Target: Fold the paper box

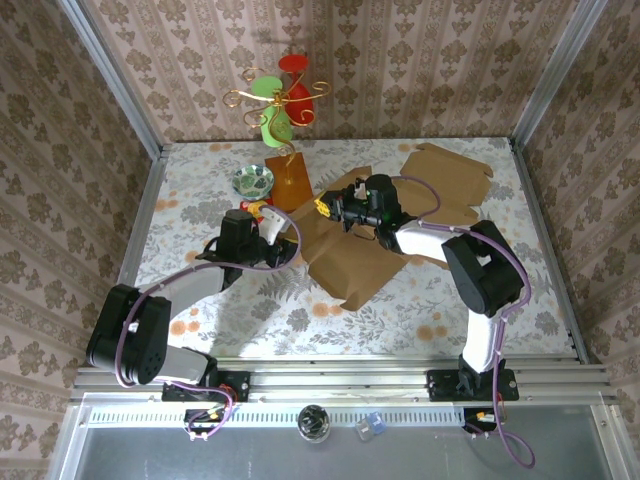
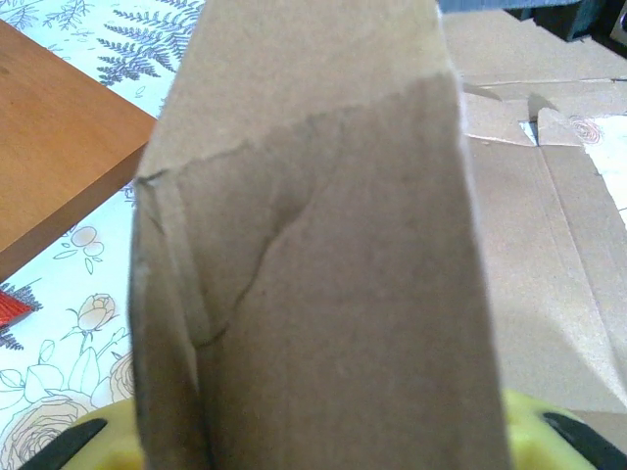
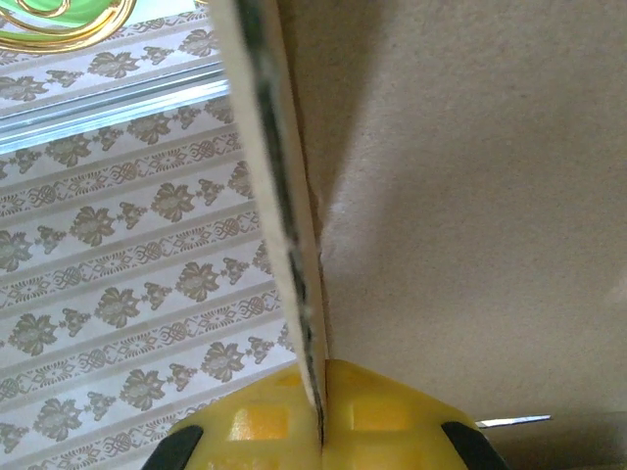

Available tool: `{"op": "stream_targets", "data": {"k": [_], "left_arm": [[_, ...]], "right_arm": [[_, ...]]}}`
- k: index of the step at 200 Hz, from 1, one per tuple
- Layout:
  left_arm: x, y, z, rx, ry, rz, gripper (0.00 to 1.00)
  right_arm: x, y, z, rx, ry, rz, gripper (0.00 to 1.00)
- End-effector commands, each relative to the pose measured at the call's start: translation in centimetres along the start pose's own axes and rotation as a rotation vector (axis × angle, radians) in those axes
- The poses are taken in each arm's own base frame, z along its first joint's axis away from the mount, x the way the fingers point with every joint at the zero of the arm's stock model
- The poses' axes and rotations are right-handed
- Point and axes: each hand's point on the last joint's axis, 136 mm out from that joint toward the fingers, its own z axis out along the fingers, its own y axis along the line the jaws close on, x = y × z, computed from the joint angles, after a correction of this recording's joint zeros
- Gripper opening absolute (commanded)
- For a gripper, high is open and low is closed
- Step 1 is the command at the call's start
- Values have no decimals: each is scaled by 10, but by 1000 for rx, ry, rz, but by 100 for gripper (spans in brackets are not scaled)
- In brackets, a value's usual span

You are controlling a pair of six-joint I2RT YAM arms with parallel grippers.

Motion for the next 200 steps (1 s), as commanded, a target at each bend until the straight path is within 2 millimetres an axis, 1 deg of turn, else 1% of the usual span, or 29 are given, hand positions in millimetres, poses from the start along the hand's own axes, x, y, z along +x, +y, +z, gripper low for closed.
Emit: {"op": "stream_targets", "data": {"k": [1,20,57,75,104,123,145,162,170,176,183,200], "left_arm": [[-12,-9,-1,45,-45,7,40],[-10,-14,-4,68,-43,6,44],[0,-19,-7,80,-27,-8,52],[2,-19,-6,83,-24,-17,52],[0,-19,-7,83,-35,-24,53],[3,-18,-11,72,-31,-33,54],[3,-13,-22,36,-48,-63,55],[3,1,-33,-40,-54,-107,56],[0,4,-40,-48,-78,-130,58],[-4,6,-45,-55,-98,-147,62],[-8,7,-51,-60,-117,-168,63],[-23,4,-65,-52,-160,-227,65]], "right_arm": [[2,-6,4,-21,15,-32,0],[-2,-8,5,-36,17,-38,0],[-10,-2,5,-112,41,-80,0],[-9,2,8,-159,59,-93,0],[-10,0,7,-171,52,-110,0],[-11,1,6,-178,50,-106,0],[-9,2,5,-150,57,-95,0],[-7,2,2,-120,55,-82,0],[-6,2,0,-115,50,-81,0],[-6,1,-1,-105,47,-75,0],[-6,0,-2,-96,43,-69,0],[-6,3,-4,-99,35,-63,0]]}}
